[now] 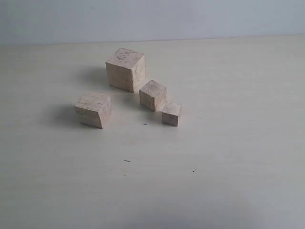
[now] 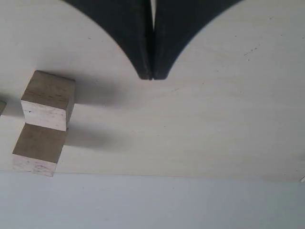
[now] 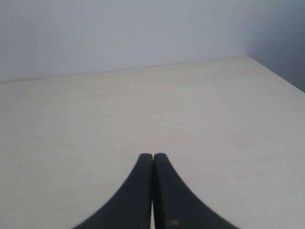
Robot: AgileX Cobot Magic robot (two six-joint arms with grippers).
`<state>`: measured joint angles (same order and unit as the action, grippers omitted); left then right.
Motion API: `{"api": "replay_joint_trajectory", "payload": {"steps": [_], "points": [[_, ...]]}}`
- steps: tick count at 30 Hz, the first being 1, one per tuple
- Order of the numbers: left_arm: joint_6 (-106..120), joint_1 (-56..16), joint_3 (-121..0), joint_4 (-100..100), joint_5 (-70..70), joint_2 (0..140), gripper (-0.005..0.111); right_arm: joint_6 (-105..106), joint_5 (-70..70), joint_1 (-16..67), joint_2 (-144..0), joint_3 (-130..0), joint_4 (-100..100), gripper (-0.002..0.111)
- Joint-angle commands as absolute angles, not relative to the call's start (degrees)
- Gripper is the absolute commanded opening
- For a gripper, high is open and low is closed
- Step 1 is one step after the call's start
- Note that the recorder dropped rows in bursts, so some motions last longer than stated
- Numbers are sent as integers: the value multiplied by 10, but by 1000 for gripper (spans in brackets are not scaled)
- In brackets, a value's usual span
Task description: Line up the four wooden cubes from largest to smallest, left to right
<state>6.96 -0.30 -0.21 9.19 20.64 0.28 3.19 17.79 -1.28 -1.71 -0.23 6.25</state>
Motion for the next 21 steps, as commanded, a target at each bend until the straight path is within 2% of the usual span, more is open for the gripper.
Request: {"api": "replay_joint_trajectory", "payload": {"steps": [1,6,9,13,21], "points": [[69,-7,0,89,203,0,0,31,176,-13,-14,0,61,0],[69,-7,0,89,203,0,0,31,159,-13,-14,0,61,0],[69,-7,0,89,203,0,0,30,0,-13,-14,0,74,0],[69,-7,0,89,203,0,0,30,-116,-13,-14,0,74,0],[69,-7,0,89,203,0,0,30,-181,-13,-14,0,75,0]]}}
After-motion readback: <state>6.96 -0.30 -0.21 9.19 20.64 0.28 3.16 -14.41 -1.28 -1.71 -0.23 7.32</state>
